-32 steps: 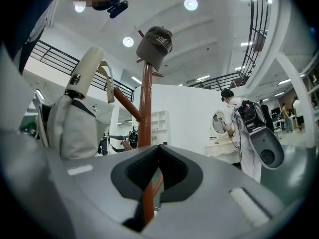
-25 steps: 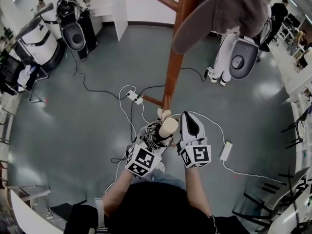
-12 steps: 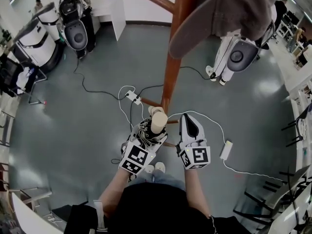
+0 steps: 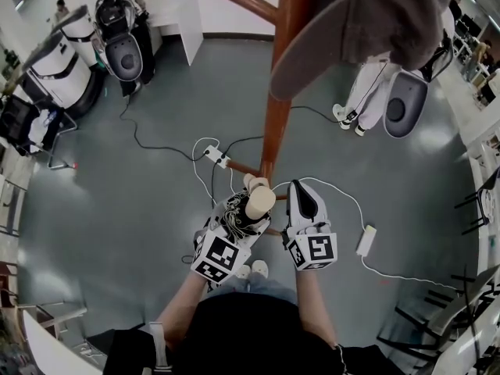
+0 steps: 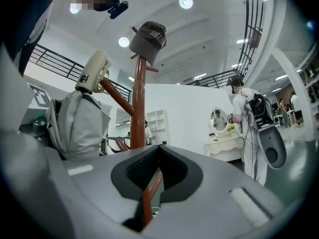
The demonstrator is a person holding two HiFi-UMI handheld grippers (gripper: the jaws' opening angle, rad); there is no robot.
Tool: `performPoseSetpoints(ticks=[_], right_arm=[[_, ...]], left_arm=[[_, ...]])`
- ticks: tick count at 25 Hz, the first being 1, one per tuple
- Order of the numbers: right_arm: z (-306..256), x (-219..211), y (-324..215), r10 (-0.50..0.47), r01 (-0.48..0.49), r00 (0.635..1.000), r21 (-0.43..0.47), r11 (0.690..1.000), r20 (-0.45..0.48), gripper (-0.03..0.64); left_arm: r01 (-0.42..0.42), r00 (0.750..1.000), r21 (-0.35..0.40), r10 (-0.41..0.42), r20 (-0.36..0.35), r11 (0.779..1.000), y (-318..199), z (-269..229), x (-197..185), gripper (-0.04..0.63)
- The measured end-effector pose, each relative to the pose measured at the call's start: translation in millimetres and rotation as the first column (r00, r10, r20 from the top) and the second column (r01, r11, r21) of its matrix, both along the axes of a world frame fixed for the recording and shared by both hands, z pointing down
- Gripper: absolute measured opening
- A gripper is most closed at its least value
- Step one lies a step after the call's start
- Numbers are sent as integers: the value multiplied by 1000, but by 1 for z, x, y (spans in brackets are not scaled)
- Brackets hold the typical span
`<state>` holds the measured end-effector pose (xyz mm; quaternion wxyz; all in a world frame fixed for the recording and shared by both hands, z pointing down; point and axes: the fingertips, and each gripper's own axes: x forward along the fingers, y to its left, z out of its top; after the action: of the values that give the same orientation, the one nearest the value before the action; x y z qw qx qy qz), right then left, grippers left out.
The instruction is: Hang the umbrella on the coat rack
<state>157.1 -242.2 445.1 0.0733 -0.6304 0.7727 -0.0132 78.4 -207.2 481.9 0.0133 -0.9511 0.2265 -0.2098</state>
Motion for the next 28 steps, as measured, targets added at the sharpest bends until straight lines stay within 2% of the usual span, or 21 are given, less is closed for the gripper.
performPoseSetpoints(ticks=[11,15,22,28], right_arm=[[6,1,6,-2,2,1000,-10,1000,9,6],[4,3,10,4,-4,1000,-10,1000,2,6],[1,10,11,15,-15,1000,-7,1000,-12,6],[3,13,12,16,-16,1000,-14,1000,-20,6]], left_arm=[[-21,998,7,20,58,1000,8,2,15,299],[-39,999,-27,40,13,999,15,2,27,301],[-52,999,-82,50,-19,995,14,17,40,299],[-39,999,-93,36,-36,995,8,35,45,301]])
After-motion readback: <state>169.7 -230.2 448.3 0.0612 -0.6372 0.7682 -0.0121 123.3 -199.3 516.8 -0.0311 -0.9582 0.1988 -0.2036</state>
